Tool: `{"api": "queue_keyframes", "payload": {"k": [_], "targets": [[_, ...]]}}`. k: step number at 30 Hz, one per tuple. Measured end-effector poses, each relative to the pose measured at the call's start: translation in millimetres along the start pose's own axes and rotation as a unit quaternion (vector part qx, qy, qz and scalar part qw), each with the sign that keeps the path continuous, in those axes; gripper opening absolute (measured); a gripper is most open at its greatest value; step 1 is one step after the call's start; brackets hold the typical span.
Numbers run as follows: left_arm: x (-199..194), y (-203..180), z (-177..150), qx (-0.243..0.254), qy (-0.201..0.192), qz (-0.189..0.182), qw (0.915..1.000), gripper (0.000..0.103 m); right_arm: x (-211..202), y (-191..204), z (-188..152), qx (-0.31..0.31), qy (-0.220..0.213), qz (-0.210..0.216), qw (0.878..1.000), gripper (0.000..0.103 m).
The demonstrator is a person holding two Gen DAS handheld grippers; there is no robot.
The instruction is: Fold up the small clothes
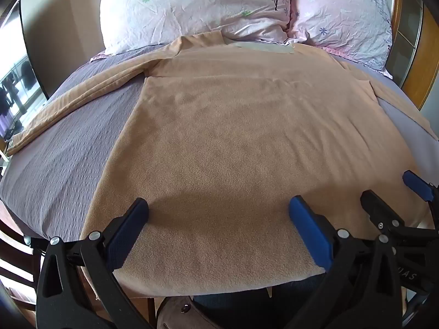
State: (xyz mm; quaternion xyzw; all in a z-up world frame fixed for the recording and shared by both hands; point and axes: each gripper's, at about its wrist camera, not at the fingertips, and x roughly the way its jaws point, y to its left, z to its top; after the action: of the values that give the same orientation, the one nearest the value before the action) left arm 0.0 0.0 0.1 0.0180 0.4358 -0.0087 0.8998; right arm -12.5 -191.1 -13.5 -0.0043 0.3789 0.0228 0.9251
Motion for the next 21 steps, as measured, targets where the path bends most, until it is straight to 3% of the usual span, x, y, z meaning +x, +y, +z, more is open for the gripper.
{"api": "queue_keyframes", "payload": {"k": [21], "targets": [[-0.1, 0.0, 0.0, 0.000, -0.002, 0.000, 1.0000, 0.102, -0.9, -0.8, -0.1, 0.000, -0.004, 0.000, 1.000, 0.101]]}}
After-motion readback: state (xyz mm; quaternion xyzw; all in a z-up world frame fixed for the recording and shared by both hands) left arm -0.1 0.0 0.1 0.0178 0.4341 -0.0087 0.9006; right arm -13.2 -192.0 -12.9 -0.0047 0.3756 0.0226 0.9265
